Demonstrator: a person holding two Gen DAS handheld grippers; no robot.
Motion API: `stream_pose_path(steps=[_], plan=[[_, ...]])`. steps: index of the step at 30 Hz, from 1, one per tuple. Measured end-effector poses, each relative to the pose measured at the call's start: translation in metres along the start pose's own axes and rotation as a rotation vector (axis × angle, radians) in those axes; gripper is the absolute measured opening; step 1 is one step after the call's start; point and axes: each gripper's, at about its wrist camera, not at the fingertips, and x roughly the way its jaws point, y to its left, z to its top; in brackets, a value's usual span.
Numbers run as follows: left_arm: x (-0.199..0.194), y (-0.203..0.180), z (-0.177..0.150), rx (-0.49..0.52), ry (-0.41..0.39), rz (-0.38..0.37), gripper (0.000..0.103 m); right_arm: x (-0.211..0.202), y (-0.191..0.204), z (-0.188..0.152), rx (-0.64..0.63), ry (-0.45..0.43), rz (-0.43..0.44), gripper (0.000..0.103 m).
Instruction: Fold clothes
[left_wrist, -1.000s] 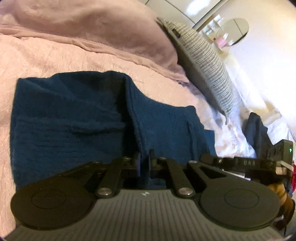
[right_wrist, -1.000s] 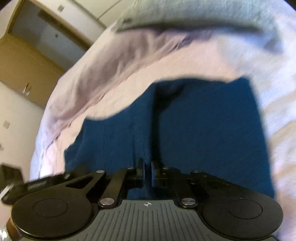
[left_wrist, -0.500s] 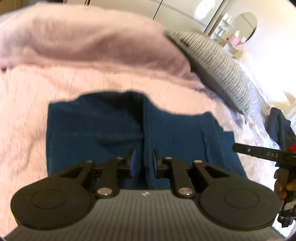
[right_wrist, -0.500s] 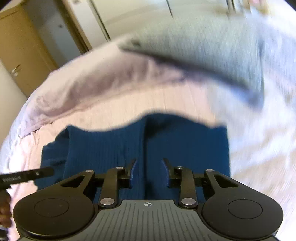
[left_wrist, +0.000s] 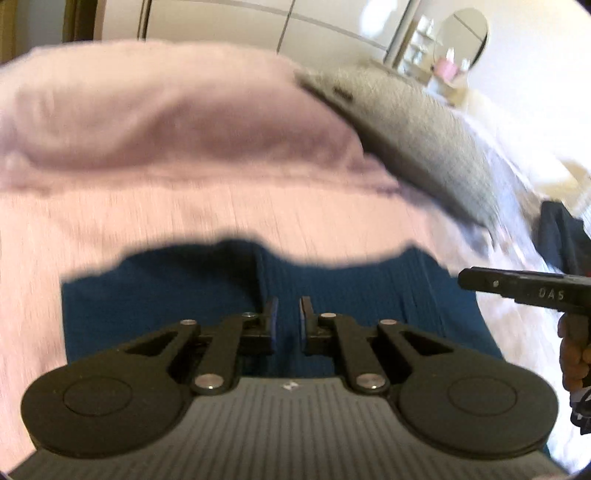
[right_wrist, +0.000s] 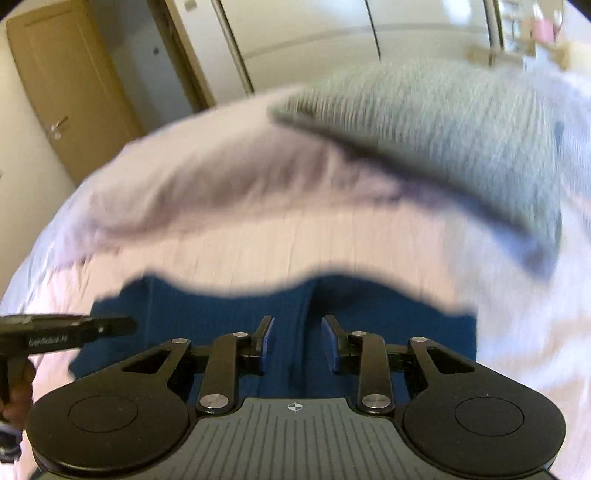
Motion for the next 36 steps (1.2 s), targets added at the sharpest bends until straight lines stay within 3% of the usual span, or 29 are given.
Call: stream_pose_path(steps=[4,6,7,9,12,16,21,23,25,30,36], plan=[[0.042,0.003,0.019,0.064,0.006,0.052,0.009,0.049,0.01,0.024,-0.12,-0.023,-0.013,0.032],[0.068,0.013,0.012,0.087,0.078,0.102,0.01,0.083,0.007,0.018,-0.185,0.065,-0.051,0.032],[0.073,0.022,0.004,0.073,0.099,0.109,0.016,0.093,0.001,0.012,-0.185,0.085,-0.056,0.032],[0.069,0.031,0.0,0.027,0.083,0.092,0.018,0.108,-0.011,0.004,-0.173,0.117,-0.056,0.032],[0.044,0.025,0.004,0.036,0.022,0.07,0.012,0.077,-0.019,0.016,-0.086,0.052,-0.03,0.032],[0.0,0.01,-0.009,0.065,-0.012,0.015,0.013,0.018,0.001,0.013,-0.083,-0.045,-0.035,0.032],[-0.031,0.012,-0.057,-0.021,0.053,0.0,0.013,-0.012,0.021,-0.037,-0.022,0.086,0.003,0.032],[-0.018,0.012,-0.074,0.001,0.137,0.019,0.015,-0.002,0.021,-0.059,-0.025,0.147,-0.033,0.032],[-0.017,0.011,-0.082,0.029,0.132,0.034,0.016,0.007,0.022,-0.077,-0.05,0.19,-0.083,0.032],[-0.059,0.009,-0.074,0.02,0.085,0.004,0.014,-0.041,0.036,-0.068,0.003,0.114,-0.071,0.032],[-0.135,0.02,-0.112,0.001,0.162,0.097,0.017,-0.122,0.074,-0.107,0.139,0.135,-0.163,0.032]])
